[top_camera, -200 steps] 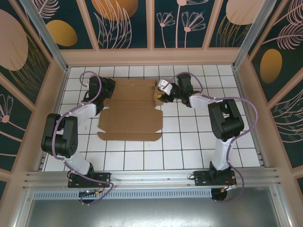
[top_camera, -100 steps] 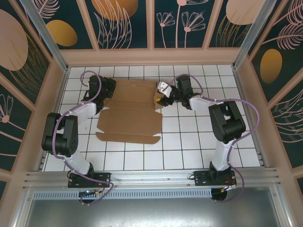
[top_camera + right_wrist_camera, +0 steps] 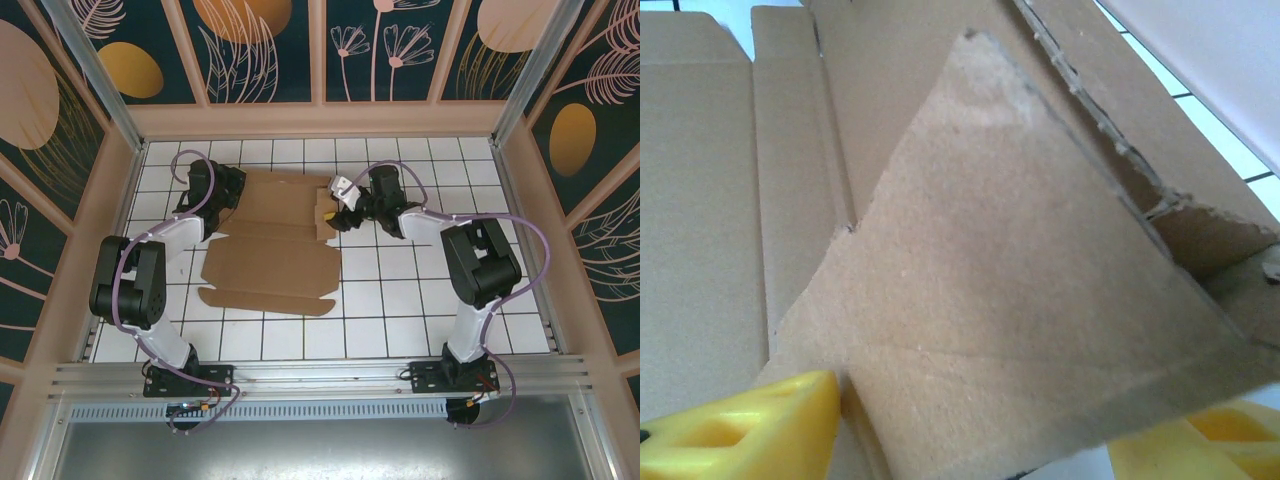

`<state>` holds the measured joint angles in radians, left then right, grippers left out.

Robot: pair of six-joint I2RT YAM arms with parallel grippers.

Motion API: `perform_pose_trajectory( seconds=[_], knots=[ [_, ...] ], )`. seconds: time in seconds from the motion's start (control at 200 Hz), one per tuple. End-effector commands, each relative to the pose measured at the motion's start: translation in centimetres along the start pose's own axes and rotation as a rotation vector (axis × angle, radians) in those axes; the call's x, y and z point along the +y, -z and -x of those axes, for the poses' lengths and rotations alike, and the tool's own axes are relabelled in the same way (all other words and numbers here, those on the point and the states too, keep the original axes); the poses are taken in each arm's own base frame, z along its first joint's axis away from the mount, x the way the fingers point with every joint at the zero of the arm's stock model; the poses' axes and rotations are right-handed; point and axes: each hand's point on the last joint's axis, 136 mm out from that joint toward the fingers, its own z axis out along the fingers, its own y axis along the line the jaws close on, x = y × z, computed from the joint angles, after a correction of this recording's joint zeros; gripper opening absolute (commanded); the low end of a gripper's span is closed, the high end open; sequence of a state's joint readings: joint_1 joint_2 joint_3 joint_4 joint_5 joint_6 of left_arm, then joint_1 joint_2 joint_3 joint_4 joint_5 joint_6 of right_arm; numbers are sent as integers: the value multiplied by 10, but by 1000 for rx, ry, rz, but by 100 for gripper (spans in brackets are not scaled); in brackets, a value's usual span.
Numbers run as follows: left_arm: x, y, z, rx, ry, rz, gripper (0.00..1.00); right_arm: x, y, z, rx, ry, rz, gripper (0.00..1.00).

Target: Fold the paper box

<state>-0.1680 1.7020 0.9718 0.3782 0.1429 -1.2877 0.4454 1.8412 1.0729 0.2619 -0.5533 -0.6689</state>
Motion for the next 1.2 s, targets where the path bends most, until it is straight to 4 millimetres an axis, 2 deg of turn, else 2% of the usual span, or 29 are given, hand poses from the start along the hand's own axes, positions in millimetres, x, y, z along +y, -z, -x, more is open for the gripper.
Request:
perform_pose_trajectory(
  seconds=[0.0, 0.06, 0.19, 0.325, 0.34, 0.42, 0.571, 0.661, 0.726, 0.741, 0.771, 0.916, 1.011, 1.196],
  knots=[
    [24, -3, -4, 9, 3, 79, 0, 16, 13, 35, -102, 3, 58, 70],
    [24, -3, -4, 9, 1, 81, 0, 17, 15, 36, -107, -23, 78, 74],
    [21, -3, -4, 12, 6, 66, 0, 14, 11, 35, -95, -75, 71, 72],
    [21, -3, -5, 14, 9, 60, 0, 6, -7, 21, -21, -128, 11, 71],
    [11, 2, -3, 7, 5, 34, 0, 4, -8, 19, -10, -136, 0, 71],
    [7, 7, -2, 1, 2, 12, 0, 1, -16, 12, 32, -167, -33, 72],
    [2, 14, -5, 5, -3, -47, 0, -12, -18, 4, 64, -209, -158, 72],
    [-1, 16, -9, 20, -3, -85, 0, -11, -19, 0, 78, -216, -194, 71],
    [-3, 18, -11, 27, -3, -107, 0, -15, -19, -11, 118, -198, -238, 70],
    [-4, 19, -12, 27, -4, -113, 0, -8, -23, -9, 122, -186, -235, 69],
    [-5, 20, -12, 27, -6, -122, 0, -8, -23, -11, 132, -175, -258, 69],
    [-21, 33, -10, 8, -30, -199, 0, -14, -18, -17, 156, -170, -371, 65],
    [-29, 42, -9, -4, -55, -240, 0, -21, -7, -17, 153, -168, -456, 64],
    [-18, 53, -12, -20, -51, -258, 0, -20, 7, -17, 125, -152, -523, 62]
  ],
)
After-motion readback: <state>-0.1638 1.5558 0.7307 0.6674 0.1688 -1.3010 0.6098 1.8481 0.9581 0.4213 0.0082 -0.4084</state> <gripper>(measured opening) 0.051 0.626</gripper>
